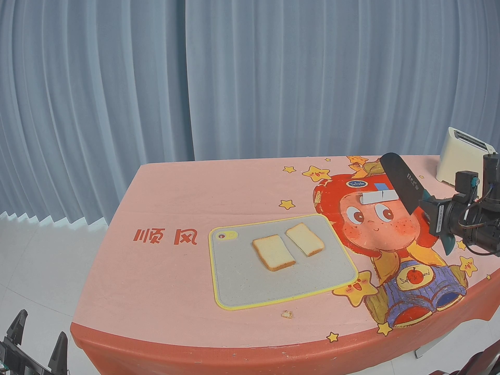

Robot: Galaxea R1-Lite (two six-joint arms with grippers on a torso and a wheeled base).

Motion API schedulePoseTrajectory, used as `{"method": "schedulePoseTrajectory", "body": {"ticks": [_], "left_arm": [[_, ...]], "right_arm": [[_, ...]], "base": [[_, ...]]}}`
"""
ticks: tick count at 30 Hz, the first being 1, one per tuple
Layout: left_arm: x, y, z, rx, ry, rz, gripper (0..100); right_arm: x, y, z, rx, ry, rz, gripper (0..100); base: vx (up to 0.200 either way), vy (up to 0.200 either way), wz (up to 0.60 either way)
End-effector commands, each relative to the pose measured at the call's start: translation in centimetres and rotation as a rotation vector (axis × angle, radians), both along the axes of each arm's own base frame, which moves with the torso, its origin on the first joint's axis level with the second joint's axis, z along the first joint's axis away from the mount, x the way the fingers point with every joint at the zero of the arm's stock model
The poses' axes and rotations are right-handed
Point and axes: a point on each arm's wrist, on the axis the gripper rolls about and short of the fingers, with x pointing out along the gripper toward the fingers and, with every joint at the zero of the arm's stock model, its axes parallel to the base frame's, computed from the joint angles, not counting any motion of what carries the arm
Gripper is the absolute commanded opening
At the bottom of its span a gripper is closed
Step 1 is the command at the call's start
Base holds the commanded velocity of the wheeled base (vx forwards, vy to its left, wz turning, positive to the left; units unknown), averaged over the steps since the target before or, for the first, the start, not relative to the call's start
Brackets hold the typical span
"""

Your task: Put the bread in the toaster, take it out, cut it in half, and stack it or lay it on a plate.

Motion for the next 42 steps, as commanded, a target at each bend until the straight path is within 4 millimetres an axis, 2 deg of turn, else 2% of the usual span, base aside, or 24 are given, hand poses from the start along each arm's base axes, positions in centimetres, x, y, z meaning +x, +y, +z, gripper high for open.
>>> {"method": "schedulePoseTrajectory", "body": {"ticks": [1,3,4,14,23,42], "left_arm": [[0.0,0.0,-0.5,0.0,0.001,0.0,100],[0.0,0.0,-0.5,0.0,0.001,0.0,100],[0.0,0.0,-0.5,0.0,0.001,0.0,100],[0.0,0.0,-0.5,0.0,0.001,0.0,100],[0.0,0.0,-0.5,0.0,0.001,0.0,100],[0.0,0.0,-0.5,0.001,0.001,-0.001,100]], "right_arm": [[0.9,-0.3,-0.6,-0.002,0.028,-0.013,0],[0.9,-0.3,-0.6,-0.002,0.028,-0.013,0],[1.5,-1.1,-0.3,0.026,0.026,-0.006,0],[2.6,-3.6,0.4,0.09,0.011,-0.005,0],[3.5,-3.4,-0.1,0.09,-0.012,0.002,0],[3.1,-2.8,-0.3,0.086,-0.007,0.018,0]], "base": [[0.0,0.0,0.0],[0.0,0.0,0.0],[0.0,0.0,0.0],[0.0,0.0,0.0],[0.0,0.0,0.0],[0.0,0.0,0.0]]}}
